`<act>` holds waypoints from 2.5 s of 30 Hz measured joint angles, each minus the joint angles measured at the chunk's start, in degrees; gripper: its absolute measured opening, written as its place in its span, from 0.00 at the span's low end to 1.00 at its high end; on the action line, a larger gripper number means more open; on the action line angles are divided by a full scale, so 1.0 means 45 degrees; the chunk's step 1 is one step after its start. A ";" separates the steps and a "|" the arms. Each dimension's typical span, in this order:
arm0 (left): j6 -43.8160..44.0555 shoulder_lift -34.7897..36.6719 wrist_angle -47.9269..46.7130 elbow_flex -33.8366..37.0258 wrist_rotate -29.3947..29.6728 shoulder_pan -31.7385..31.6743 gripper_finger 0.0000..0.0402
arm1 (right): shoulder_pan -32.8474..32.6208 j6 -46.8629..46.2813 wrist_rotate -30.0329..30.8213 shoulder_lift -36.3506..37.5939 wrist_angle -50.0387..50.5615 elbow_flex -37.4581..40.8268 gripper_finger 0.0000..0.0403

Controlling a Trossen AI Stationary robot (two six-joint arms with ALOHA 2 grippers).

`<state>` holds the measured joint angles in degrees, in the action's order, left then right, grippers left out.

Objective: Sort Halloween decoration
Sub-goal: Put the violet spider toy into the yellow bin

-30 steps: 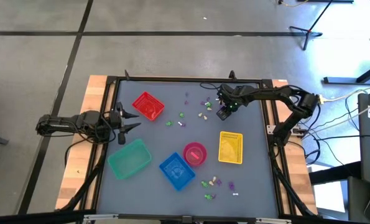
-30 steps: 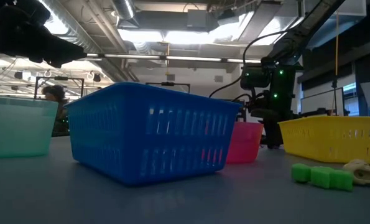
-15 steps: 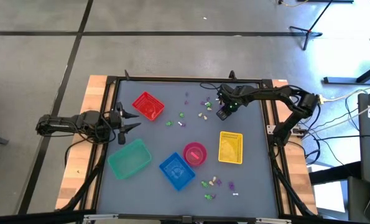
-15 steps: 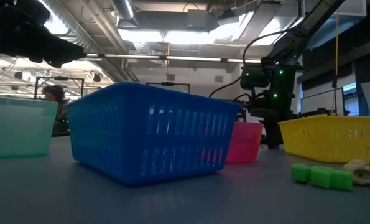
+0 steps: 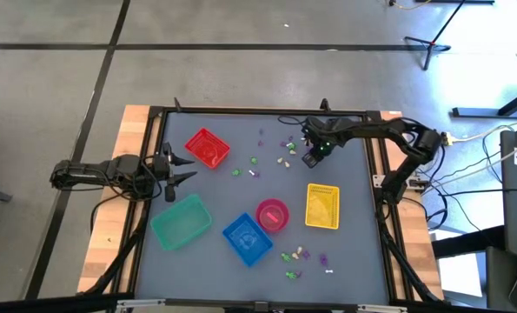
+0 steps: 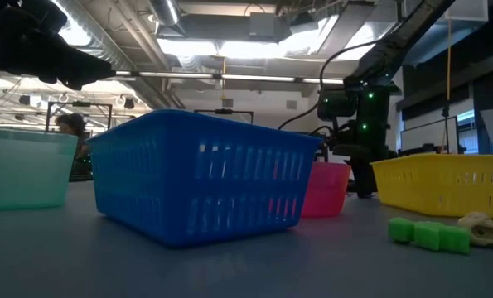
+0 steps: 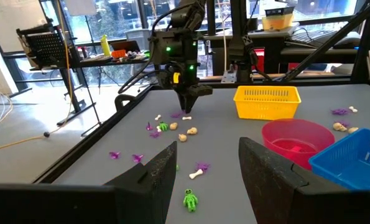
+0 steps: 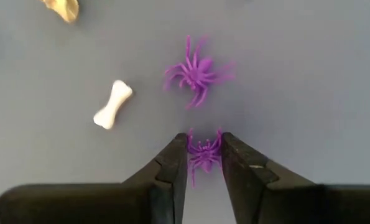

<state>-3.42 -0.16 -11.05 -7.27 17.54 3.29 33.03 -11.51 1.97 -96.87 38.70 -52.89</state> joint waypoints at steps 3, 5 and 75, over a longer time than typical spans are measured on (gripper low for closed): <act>0.0000 0.0005 0.0000 0.0000 0.0000 0.0000 0.39 | 0.0001 0.0262 0.0040 -0.0019 0.0861 -0.0637 0.23; 0.0000 0.0000 0.0000 0.0005 0.0000 -0.0002 0.39 | 0.0001 0.0337 0.0040 0.0022 0.1399 -0.1102 0.23; 0.0063 0.0004 0.0350 0.0002 -0.0010 -0.0003 0.39 | -0.8086 -0.0379 -0.3677 0.0078 0.7043 -0.3588 0.36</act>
<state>-3.14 -0.15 -9.47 -7.26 17.50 3.28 -3.36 -13.21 -14.57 -96.52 70.39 -69.04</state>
